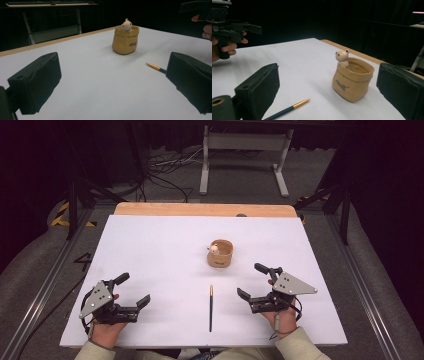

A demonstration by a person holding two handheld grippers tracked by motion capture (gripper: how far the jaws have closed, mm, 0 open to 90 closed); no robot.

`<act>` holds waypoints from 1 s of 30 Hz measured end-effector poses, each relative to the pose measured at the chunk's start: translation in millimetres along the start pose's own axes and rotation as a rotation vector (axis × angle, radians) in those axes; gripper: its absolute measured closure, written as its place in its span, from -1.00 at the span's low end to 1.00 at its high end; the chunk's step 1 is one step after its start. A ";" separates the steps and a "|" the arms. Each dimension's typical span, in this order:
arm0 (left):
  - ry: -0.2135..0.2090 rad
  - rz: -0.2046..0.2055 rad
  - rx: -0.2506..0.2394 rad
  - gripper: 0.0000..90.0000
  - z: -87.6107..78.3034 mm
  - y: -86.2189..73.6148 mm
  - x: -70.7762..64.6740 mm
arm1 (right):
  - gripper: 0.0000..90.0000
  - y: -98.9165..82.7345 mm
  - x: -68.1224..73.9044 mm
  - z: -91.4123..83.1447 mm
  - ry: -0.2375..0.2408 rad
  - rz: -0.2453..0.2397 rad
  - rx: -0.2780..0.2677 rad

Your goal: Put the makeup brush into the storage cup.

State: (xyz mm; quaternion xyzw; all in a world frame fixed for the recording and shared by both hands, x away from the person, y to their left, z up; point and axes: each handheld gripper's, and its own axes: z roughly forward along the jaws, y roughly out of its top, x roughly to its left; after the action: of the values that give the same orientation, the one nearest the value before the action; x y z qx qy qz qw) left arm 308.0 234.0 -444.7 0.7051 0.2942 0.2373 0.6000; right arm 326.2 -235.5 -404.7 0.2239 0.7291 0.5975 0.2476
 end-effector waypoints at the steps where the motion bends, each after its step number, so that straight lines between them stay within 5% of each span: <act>1: -0.002 -0.002 -0.001 -0.98 -0.1 0.1 0.0 | -0.86 1.8 1.6 1.2 0.008 -0.003 0.007; 13: 0.000 -0.017 -0.004 -0.98 0.1 -0.4 -0.1 | -0.75 24.0 13.2 19.2 0.081 0.023 0.157; 30: 0.002 -0.028 0.001 -0.98 -0.7 -0.5 1.0 | -0.86 50.7 18.0 38.6 0.081 0.022 0.393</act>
State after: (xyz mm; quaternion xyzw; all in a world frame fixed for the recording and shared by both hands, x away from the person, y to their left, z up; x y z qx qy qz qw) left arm 308.2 235.3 -445.1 0.7012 0.3047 0.2295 0.6024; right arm 338.0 -185.5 -362.9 0.2517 0.8386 0.4547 0.1633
